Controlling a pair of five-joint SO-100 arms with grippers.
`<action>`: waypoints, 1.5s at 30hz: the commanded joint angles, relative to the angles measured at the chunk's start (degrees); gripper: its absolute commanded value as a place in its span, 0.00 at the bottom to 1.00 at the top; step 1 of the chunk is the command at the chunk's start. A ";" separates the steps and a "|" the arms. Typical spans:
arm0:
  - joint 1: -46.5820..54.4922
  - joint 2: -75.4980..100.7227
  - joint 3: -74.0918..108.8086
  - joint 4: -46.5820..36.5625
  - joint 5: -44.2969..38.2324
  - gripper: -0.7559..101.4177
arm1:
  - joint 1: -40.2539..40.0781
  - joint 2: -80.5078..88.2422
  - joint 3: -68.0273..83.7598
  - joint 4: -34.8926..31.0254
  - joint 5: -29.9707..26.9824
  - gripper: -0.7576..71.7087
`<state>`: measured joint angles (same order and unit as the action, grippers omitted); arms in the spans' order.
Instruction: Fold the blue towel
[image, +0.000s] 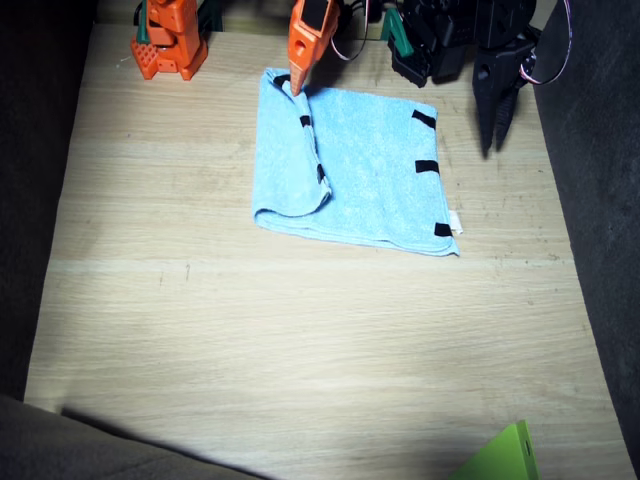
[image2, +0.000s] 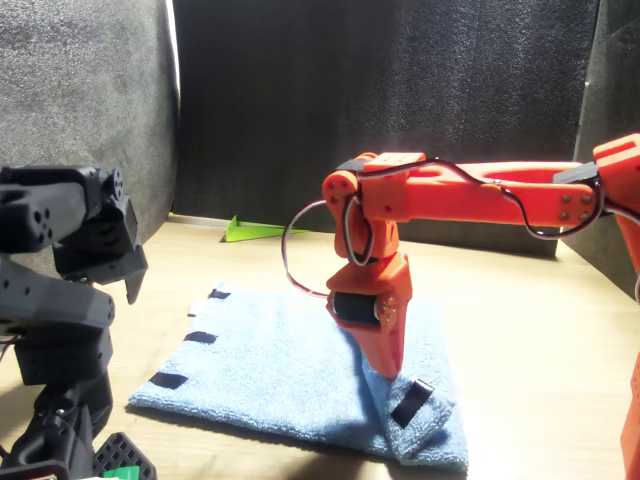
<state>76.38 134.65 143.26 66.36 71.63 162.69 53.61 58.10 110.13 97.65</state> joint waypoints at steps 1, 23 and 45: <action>0.79 0.79 -0.35 0.26 0.53 0.20 | 3.43 -0.70 -1.49 1.23 -0.88 0.01; 0.70 -0.26 -0.88 0.35 0.62 0.20 | 4.48 8.44 -3.87 1.41 -6.24 0.01; 0.53 -0.79 -1.23 0.35 0.79 0.20 | 4.66 9.05 -8.26 1.41 -18.54 0.14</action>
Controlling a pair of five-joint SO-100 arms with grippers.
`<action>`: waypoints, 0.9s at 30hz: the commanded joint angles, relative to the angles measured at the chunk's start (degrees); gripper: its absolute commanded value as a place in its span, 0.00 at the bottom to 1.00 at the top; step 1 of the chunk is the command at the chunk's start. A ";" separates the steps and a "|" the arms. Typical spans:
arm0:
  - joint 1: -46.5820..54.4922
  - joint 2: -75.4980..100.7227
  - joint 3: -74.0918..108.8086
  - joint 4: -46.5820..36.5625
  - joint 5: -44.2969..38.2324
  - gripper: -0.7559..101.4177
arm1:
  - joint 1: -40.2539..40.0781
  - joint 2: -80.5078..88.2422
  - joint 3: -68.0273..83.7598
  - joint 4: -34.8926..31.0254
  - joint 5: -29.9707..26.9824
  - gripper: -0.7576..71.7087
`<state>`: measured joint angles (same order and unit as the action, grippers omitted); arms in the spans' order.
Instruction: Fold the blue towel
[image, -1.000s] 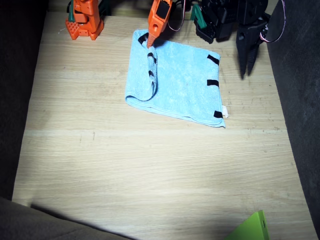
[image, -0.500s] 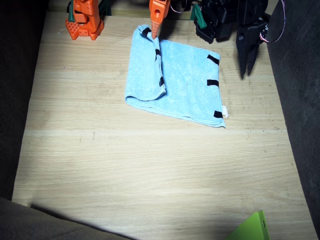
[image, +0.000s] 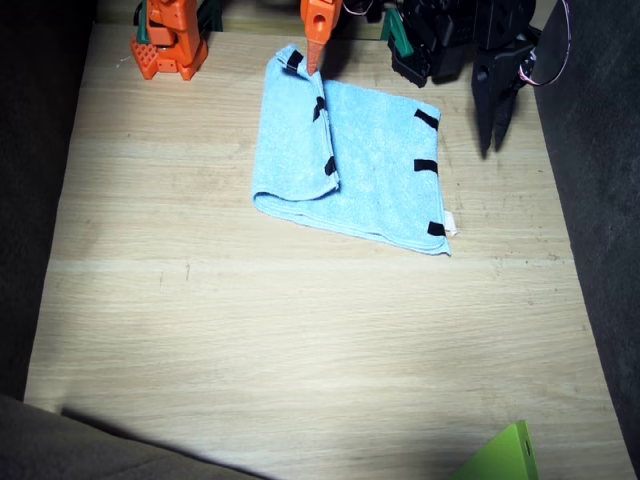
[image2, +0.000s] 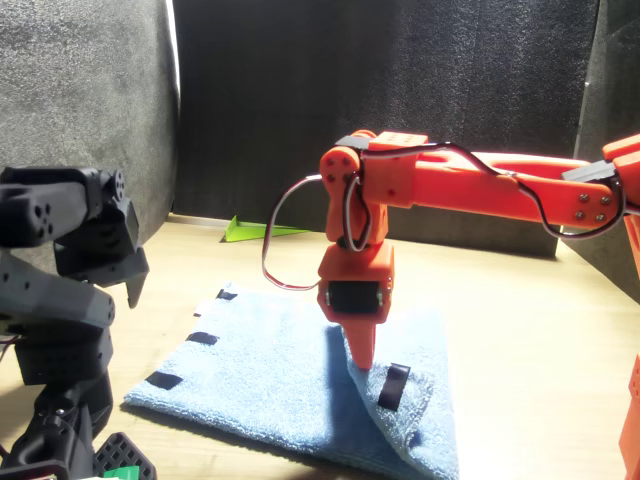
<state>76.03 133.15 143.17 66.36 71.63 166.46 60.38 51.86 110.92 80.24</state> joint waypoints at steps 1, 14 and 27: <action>0.88 0.70 -1.14 0.35 0.79 0.20 | 0.88 2.55 -2.37 0.62 -1.23 0.22; 0.79 0.70 -1.14 0.44 0.79 0.20 | 0.00 5.54 -2.81 0.62 0.53 0.26; 0.88 2.55 -0.26 0.62 0.53 0.20 | -8.09 -2.02 0.35 0.44 10.81 0.01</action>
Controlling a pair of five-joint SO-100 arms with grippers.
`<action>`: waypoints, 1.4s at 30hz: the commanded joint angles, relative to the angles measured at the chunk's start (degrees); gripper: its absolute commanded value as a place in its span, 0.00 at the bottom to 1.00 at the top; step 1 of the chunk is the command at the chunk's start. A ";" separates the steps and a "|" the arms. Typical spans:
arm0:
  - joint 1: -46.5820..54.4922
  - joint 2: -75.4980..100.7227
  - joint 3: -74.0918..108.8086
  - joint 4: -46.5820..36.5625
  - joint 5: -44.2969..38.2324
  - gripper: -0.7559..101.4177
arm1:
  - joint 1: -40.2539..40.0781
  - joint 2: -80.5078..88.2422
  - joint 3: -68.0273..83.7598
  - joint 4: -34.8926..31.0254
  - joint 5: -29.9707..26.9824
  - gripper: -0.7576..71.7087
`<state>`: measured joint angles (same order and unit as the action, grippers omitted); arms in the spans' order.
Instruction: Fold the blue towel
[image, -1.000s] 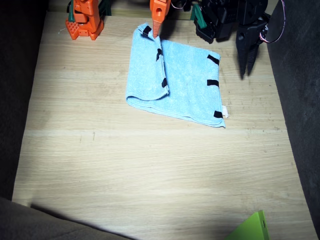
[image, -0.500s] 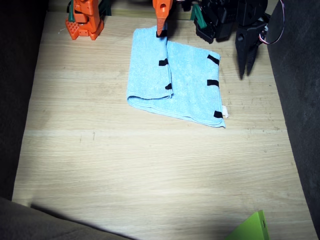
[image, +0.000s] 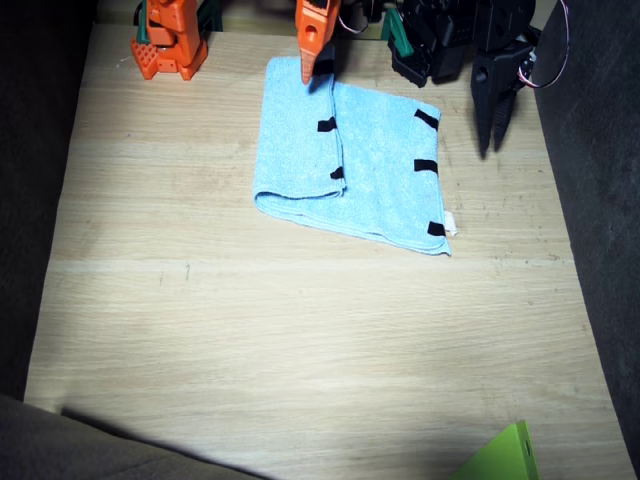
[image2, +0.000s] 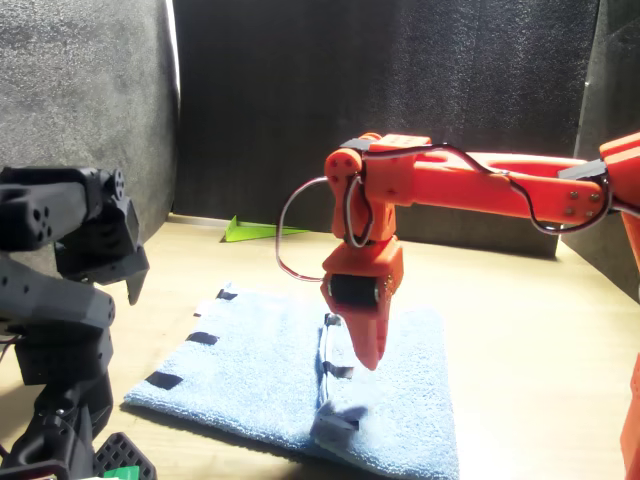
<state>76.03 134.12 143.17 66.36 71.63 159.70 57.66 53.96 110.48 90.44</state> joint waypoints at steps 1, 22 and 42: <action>0.88 1.76 -0.09 0.70 0.53 0.20 | -1.76 0.00 -1.58 0.88 0.62 0.01; 1.14 5.01 1.14 1.41 0.26 0.21 | -8.17 -14.24 -6.06 0.97 1.58 0.01; 0.79 5.01 1.14 1.49 0.53 0.21 | -19.60 -9.76 -8.53 1.05 -4.66 0.01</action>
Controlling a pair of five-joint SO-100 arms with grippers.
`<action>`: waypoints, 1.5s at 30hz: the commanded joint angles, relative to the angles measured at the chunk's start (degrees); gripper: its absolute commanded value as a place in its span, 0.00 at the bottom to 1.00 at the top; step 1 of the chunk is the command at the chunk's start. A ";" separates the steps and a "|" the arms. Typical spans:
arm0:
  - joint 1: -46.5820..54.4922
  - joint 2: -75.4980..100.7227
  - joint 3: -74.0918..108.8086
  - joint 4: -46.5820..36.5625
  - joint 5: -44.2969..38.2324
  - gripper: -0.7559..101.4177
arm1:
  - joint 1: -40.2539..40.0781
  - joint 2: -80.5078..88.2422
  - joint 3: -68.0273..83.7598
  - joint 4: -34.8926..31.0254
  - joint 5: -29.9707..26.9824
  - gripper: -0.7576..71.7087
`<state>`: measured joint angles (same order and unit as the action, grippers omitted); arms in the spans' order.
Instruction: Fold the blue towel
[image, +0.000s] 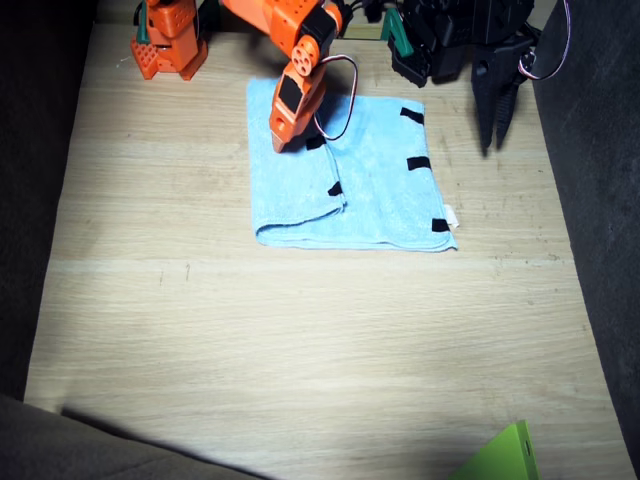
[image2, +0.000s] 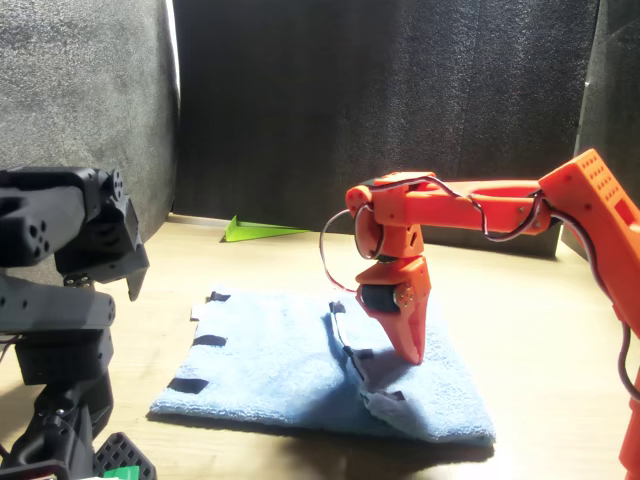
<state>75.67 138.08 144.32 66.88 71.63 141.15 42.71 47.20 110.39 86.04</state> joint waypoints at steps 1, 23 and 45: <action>1.14 1.05 0.00 0.97 0.53 0.21 | -1.05 5.45 -1.76 1.14 -0.35 0.01; 0.70 4.22 1.49 1.49 -0.35 0.27 | -8.53 36.74 16.88 0.44 8.09 0.14; -18.63 -17.84 -11.16 2.55 -0.97 0.36 | -24.87 52.03 65.83 -37.35 15.38 0.16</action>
<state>58.01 120.67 135.26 68.73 70.40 116.28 93.78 112.76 74.18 100.55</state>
